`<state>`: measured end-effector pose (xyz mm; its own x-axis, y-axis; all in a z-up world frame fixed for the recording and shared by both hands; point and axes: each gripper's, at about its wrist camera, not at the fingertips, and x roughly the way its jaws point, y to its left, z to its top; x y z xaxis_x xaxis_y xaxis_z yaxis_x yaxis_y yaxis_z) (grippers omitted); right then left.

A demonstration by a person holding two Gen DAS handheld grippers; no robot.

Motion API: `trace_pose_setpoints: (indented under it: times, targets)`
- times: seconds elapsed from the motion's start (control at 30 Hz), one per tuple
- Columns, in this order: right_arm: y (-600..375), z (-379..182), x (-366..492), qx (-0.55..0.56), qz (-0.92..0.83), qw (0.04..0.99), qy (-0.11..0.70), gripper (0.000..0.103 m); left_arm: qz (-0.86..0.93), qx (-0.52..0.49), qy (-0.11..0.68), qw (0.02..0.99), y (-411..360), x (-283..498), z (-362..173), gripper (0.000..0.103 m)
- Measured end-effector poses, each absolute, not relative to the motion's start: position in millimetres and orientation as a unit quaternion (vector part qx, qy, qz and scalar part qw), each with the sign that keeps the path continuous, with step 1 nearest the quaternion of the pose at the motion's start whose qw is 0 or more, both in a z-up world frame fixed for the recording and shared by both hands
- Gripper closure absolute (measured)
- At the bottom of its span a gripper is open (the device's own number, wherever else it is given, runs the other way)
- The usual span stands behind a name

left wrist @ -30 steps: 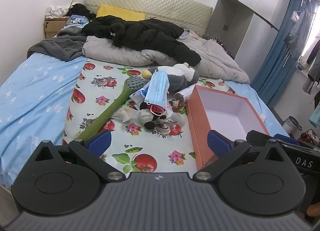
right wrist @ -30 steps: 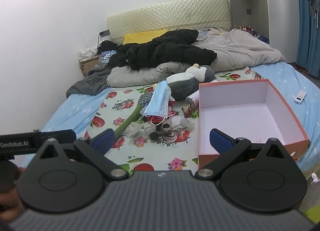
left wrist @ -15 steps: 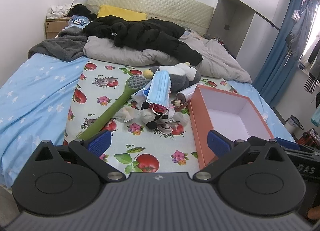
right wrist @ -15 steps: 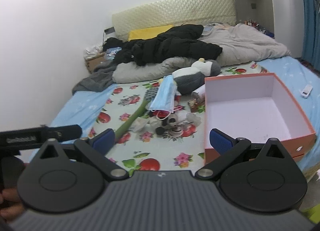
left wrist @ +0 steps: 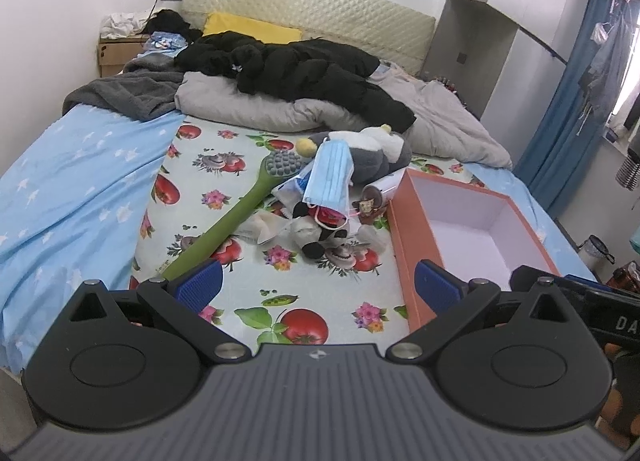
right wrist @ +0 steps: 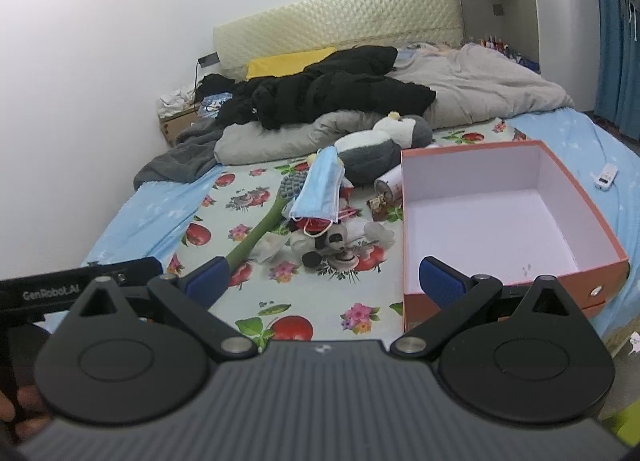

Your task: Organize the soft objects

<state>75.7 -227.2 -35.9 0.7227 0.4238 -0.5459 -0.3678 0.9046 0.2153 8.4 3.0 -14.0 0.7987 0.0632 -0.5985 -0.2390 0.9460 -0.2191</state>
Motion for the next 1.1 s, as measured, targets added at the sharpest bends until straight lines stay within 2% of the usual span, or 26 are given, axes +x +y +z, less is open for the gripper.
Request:
trace_pose_setpoints:
  times: [0.5,1.1]
  targets:
    - [-220,-53,96,0.035,0.2,0.924,0.323,0.0,0.059,-0.137,0.345,0.927,11,46,-38,0.0]
    - [-213,-74,131,0.049,0.202,0.914,0.349,0.001,0.066,-0.14,0.353,0.923,28,83,-57,0.0]
